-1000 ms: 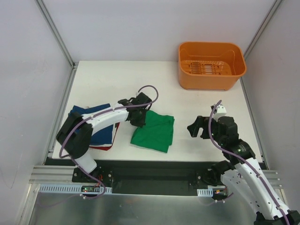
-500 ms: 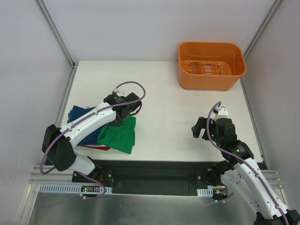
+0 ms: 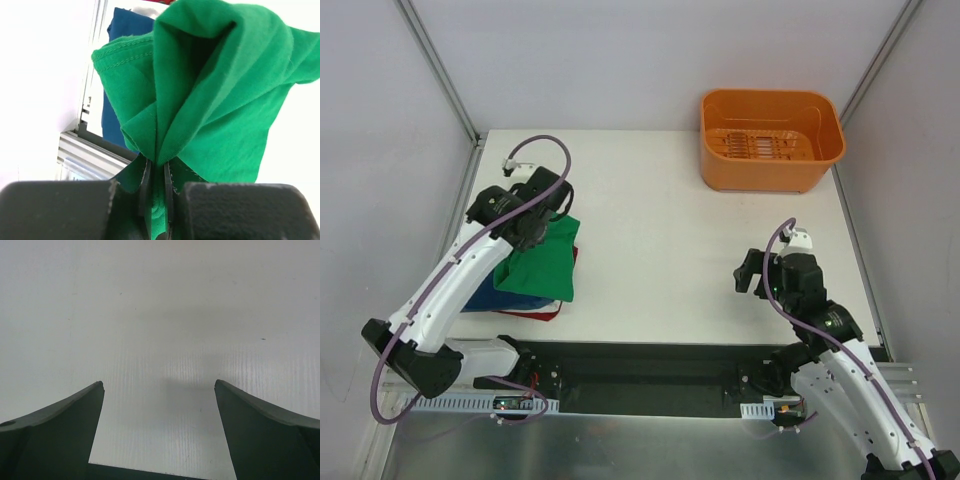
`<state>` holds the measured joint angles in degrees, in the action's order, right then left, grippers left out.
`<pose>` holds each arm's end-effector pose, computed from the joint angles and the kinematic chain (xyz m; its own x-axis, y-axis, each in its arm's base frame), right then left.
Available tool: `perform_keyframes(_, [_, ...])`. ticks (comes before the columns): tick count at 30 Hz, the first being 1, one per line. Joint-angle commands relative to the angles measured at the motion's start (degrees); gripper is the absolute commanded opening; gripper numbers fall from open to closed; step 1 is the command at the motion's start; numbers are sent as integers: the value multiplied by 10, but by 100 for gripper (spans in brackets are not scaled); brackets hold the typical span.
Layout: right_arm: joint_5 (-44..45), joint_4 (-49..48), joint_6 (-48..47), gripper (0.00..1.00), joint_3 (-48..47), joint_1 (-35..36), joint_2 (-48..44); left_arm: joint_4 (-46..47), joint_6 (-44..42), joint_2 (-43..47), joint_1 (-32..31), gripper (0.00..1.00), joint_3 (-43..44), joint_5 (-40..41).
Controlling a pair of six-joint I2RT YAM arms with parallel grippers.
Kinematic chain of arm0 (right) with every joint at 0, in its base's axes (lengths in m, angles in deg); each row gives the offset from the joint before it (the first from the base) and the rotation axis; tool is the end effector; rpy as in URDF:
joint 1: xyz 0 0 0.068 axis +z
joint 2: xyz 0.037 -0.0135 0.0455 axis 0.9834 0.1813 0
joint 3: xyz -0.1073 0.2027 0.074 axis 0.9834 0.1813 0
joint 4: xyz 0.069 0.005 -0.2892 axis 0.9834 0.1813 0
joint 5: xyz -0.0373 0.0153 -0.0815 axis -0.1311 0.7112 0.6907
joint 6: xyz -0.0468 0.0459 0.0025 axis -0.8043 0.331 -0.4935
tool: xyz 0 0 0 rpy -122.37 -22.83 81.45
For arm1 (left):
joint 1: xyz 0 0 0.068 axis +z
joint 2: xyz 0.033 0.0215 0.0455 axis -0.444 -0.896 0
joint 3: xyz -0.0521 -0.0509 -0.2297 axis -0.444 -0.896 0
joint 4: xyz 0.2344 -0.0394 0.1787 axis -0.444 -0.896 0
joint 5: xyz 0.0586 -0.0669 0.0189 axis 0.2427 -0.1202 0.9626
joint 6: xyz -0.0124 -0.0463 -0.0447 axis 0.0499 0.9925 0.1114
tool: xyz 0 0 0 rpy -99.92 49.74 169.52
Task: Fold and stack the t-shirts
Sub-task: Put the neatly folded tshirt into the corner of the board with the left arm
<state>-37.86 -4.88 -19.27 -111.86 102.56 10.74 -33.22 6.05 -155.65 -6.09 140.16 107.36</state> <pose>0.1981 0.0753 0.2322 -0.4551 -0.0661 -0.8880 -0.2043 0.9784 0.0319 0.2402 -0.1121 0.3426 -0.7320 0.0027 -0.6813 -0.2623 0.9218 0.2855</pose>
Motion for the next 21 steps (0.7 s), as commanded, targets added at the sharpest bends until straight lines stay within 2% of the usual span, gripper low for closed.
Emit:
perform_keyframes(1, [27, 3, 8, 97, 3, -2, -16, -25, -61, 36, 10, 0, 56, -37])
perform_keyframes(9, [30, 4, 10, 97, 4, -2, -11, -25, -101, 34, 11, 0, 129, -112])
perform_keyframes(14, [36, 1, 12, 97, 6, -2, -5, -57, -109, 23, 14, 0, 162, -117])
perform_keyframes(18, [31, -2, 12, 97, 5, -2, 5, -75, -83, 21, 27, 0, 122, -98])
perform_keyframes(21, [29, -4, 12, 97, 6, -2, 12, -87, -38, 4, 48, 0, 54, -34])
